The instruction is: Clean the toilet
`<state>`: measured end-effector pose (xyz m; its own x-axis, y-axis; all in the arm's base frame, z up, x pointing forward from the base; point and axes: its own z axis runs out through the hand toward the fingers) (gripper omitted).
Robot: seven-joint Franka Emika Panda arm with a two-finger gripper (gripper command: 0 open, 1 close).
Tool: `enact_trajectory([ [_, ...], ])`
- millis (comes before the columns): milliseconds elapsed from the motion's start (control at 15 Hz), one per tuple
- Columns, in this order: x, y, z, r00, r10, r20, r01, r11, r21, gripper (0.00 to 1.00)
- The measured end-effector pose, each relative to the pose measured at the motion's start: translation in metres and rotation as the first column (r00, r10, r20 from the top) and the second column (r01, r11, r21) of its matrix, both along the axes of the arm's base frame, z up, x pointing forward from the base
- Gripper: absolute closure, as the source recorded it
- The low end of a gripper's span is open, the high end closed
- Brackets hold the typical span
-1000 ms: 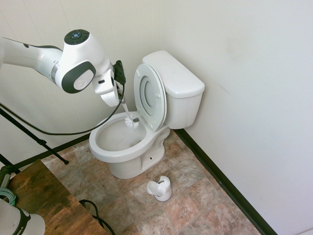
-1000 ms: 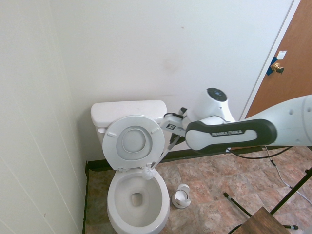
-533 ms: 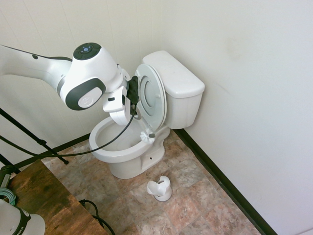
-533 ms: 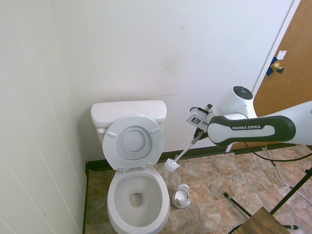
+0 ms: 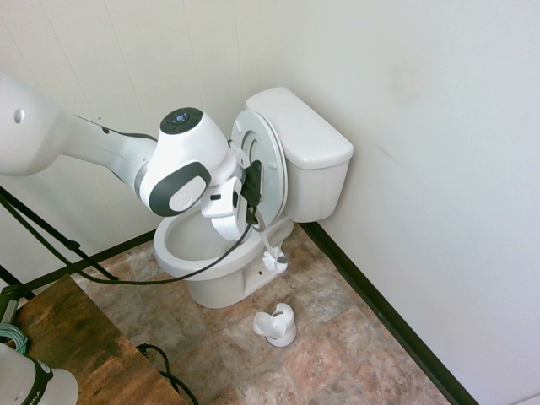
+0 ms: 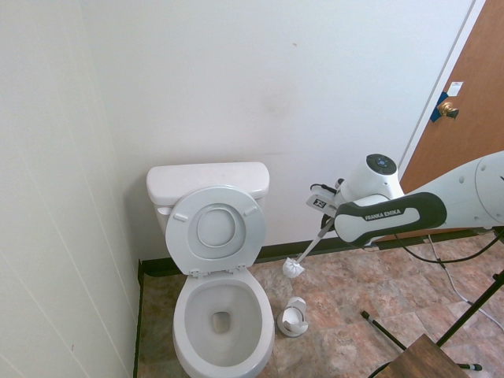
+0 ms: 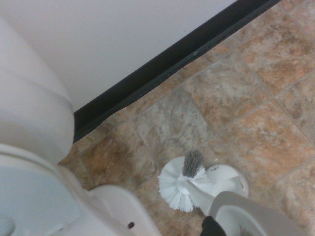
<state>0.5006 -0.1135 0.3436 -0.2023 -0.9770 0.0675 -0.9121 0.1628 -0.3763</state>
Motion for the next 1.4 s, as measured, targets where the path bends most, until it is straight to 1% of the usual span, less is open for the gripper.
enact_trajectory([
  [267,-0.005,-0.014,-0.032,0.999,-0.024,-0.027,0.021,0.995,-0.099,1.0],
  [467,-0.01,-0.009,-0.064,0.997,-0.034,-0.071,0.023,0.989,-0.147,1.0],
  [667,-0.01,0.011,-0.092,0.993,-0.006,-0.12,-0.01,0.991,-0.136,1.0],
  [867,-0.007,0.019,-0.115,0.988,0.004,-0.155,-0.024,0.992,-0.125,1.0],
  [1400,0.021,0.025,-0.163,0.982,-0.013,-0.188,0.0,0.998,-0.07,1.0],
])
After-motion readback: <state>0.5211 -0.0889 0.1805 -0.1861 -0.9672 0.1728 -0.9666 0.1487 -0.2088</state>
